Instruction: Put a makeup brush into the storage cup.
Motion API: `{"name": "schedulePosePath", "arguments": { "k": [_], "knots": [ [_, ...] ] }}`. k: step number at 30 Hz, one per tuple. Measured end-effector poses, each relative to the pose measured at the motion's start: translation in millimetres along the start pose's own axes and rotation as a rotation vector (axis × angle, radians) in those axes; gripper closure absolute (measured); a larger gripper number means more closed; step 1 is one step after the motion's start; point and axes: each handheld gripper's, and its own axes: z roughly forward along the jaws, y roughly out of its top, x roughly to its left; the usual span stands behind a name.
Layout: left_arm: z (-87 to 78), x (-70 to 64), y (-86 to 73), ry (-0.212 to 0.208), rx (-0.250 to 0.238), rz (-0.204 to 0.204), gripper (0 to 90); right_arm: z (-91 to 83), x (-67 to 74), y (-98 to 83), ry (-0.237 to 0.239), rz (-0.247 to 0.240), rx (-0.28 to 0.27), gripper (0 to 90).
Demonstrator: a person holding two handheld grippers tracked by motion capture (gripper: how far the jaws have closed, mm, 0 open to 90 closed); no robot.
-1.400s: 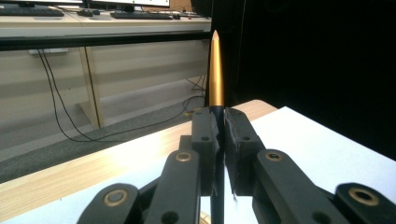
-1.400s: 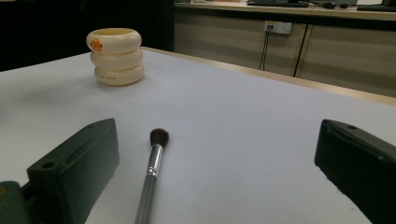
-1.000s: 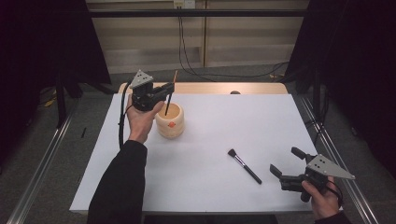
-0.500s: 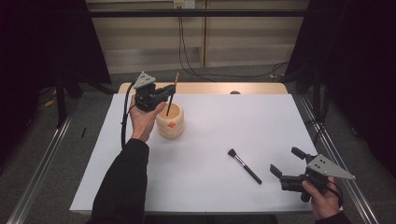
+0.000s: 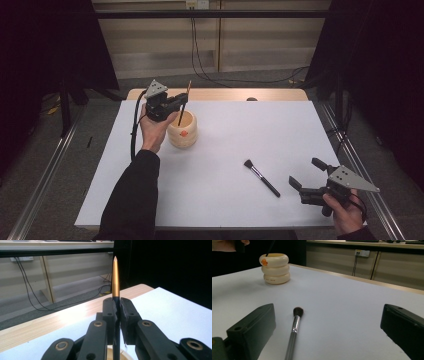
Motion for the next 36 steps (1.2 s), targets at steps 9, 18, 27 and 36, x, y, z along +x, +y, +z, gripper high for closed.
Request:
{"name": "schedulePosePath", "arguments": {
  "k": [9, 18, 27, 36],
  "knots": [
    [0.3, 2.7, -13.6, 0.029, 0.045, 0.026, 83.5, -0.9, -0.2, 0.0, -0.008, 0.004, -0.001, 0.0],
    [7.7, 1.6, -25.8, 0.021, 0.052, 0.011, 83.4, -1.5, -0.2, 0.0, -0.008, 0.002, -0.001, 0.0],
    [6.3, 3.1, -38.4, 0.031, 0.072, -0.002, 83.4, -1.1, 0.2, 0.1, 0.0, 0.0, -0.002, 0.0],
    [5.8, 3.8, -43.5, 0.028, 0.077, -0.006, 82.9, -0.5, 0.2, 0.1, -0.005, -0.001, -0.003, 0.0]
  ]
}}
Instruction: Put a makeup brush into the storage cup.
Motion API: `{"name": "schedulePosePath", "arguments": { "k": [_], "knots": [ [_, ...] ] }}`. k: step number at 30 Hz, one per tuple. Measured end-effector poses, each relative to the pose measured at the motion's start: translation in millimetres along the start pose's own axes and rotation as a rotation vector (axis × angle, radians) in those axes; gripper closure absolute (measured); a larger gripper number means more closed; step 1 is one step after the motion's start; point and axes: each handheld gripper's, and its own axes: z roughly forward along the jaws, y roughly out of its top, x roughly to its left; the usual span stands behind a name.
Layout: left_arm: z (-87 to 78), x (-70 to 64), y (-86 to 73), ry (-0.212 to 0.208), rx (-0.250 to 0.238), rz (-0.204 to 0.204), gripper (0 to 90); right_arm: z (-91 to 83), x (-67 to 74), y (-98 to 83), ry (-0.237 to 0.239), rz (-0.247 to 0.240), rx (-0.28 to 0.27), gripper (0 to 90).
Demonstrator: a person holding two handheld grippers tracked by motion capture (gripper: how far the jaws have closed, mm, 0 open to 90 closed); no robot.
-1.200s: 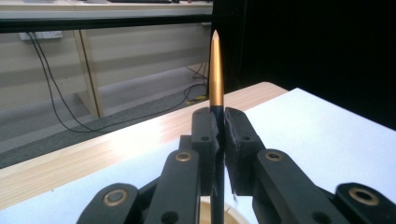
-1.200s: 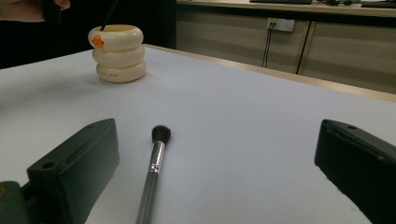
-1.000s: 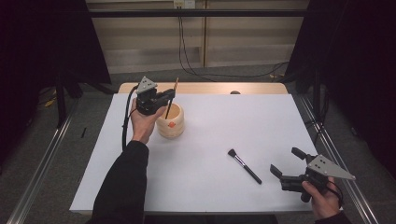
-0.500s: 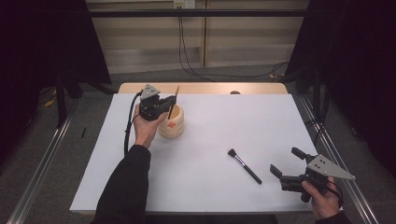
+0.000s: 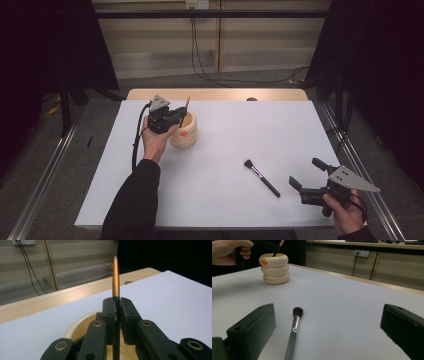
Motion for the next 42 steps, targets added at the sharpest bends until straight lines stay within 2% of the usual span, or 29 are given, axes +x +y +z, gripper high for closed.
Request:
{"name": "schedulePosePath", "arguments": {
  "k": [7, 15, 21, 22, 25, 31, 35, 39, 42],
  "knots": [
    [1.2, -2.4, -0.4, 0.004, 0.004, 0.005, 81.8, -0.6, 0.0, 0.0, 0.006, 0.001, 0.002, 0.0],
    [0.9, -0.6, -0.5, 0.007, 0.003, 0.007, 75.7, -0.2, -0.1, 0.1, 0.002, 0.0, 0.001, 0.0],
    [-0.7, -0.8, -0.4, 0.01, 0.013, -0.021, 67.5, -0.5, -0.1, 0.2, 0.004, 0.0, 0.0, 0.0],
    [-1.4, -0.5, -0.1, -0.006, 0.009, -0.03, 68.0, -0.6, 0.2, 0.2, 0.004, 0.001, 0.0, 0.0],
    [-4.3, -2.7, 2.5, 0.001, 0.008, -0.049, 58.1, -0.6, 0.3, 0.2, 0.005, 0.002, 0.0, 0.0],
    [-10.4, -4.3, 3.8, 0.003, -0.002, -0.049, 38.8, -0.6, 0.3, 0.2, 0.003, 0.002, 0.001, 0.0],
    [-13.0, -0.3, 2.0, 0.011, 0.037, -0.049, 19.2, -0.5, 0.4, 0.3, -0.001, 0.0, 0.003, 0.0],
    [-18.4, -1.2, 2.3, 0.022, 0.035, -0.047, 10.9, -0.2, 0.4, 0.4, 0.003, 0.0, 0.005, 0.0],
    [-24.6, -5.3, 2.9, 0.043, 0.007, -0.036, 8.1, -0.3, 0.3, 0.3, -0.002, 0.0, 0.004, 0.0]
  ]
}}
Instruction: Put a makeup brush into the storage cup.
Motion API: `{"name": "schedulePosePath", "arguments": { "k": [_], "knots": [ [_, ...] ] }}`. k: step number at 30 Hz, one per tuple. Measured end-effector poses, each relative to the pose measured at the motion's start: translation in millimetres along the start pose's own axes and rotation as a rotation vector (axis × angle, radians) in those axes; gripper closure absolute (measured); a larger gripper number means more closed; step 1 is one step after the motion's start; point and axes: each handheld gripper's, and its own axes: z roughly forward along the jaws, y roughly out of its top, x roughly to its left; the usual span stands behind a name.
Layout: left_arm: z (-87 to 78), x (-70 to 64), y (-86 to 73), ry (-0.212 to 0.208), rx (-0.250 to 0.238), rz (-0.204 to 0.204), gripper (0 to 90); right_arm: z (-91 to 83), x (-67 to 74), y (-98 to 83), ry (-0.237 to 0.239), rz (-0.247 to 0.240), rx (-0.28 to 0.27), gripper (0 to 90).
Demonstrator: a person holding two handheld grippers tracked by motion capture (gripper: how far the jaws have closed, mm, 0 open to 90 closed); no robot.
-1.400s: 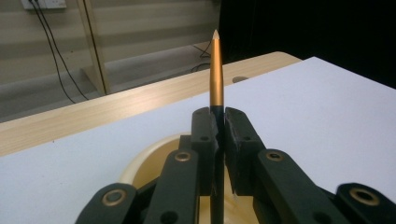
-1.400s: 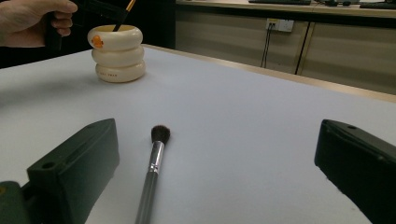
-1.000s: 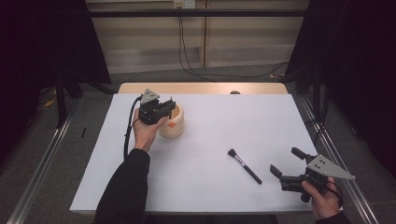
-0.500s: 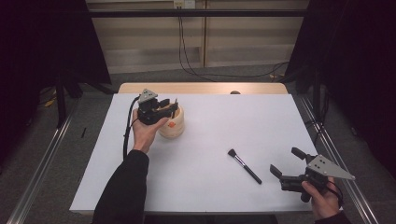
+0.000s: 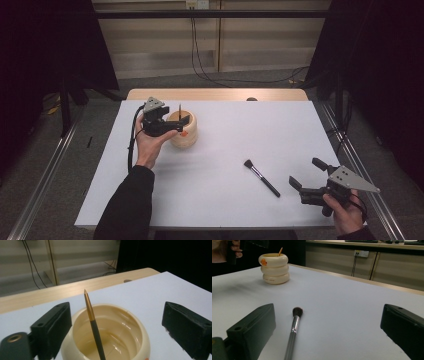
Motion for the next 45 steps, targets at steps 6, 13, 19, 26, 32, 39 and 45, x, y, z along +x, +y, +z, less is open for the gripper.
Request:
{"name": "schedulePosePath", "arguments": {
  "k": [6, 13, 19, 26, 32, 39, 45],
  "knots": [
    [-13.5, -1.0, -1.1, -0.001, -0.018, 0.008, 2.2, 0.2, 0.1, 0.1, 0.0, -0.001, -0.001, 0.0],
    [-25.0, -8.4, -8.2, 0.017, -0.039, 0.026, 2.2, 0.6, 0.1, 0.1, 0.002, -0.003, -0.001, 0.0],
    [-39.8, -15.1, -12.8, 0.019, -0.072, 0.055, 1.6, 0.9, -0.6, -0.2, -0.001, -0.004, -0.003, 0.0],
    [-57.0, -24.1, -22.0, 0.057, -0.087, 0.08, 1.1, 0.2, 0.0, 0.2, 0.001, -0.001, 0.003, 0.0],
    [-71.2, -31.0, -32.9, 0.039, -0.101, 0.063, 1.4, 0.5, -0.3, 0.2, 0.002, -0.007, 0.002, 0.0],
    [-79.3, -34.7, -43.7, 0.04, -0.088, 0.035, 2.1, 1.5, 0.5, 0.2, 0.001, -0.008, 0.002, 0.0],
    [-96.6, -40.1, -47.6, 0.048, -0.108, 0.033, 1.4, 1.0, 0.6, 0.1, 0.002, -0.005, 0.006, 0.0]
  ]
}}
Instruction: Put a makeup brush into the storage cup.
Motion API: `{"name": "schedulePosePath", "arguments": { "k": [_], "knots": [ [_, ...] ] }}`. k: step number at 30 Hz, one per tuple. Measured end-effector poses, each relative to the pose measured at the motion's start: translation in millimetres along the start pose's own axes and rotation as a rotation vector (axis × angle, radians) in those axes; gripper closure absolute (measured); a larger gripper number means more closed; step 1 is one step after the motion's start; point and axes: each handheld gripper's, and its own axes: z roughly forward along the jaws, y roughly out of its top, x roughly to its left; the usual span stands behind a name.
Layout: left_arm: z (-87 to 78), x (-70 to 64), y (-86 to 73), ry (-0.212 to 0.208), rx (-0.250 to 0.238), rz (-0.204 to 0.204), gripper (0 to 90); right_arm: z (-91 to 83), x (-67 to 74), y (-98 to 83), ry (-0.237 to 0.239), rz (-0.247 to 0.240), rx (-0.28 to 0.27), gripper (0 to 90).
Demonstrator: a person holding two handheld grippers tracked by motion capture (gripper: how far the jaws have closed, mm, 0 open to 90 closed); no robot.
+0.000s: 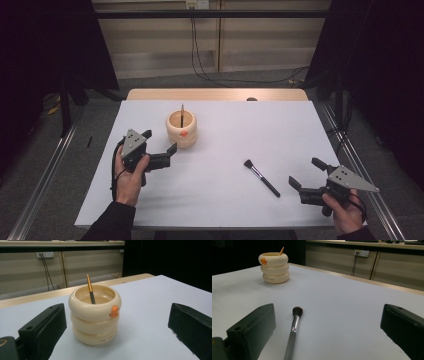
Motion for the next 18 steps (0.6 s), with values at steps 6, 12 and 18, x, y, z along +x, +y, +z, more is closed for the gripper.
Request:
{"name": "schedulePosePath", "arguments": {
  "k": [6, 12, 18],
  "knots": [
    [-18.7, 2.0, -8.1, 0.004, -0.001, 0.013, 1.3, 0.6, 0.1, 0.0, -0.001, -0.005, -0.003, 0.0],
    [-33.2, -3.7, -17.8, -0.004, 0.007, 0.018, 1.2, 1.0, -0.4, -0.1, -0.002, -0.005, -0.004, 0.0],
    [-46.7, -12.0, -23.1, -0.009, 0.007, 0.022, 1.6, -0.6, -0.2, -0.1, -0.005, 0.001, 0.0, 0.0]
  ]
}}
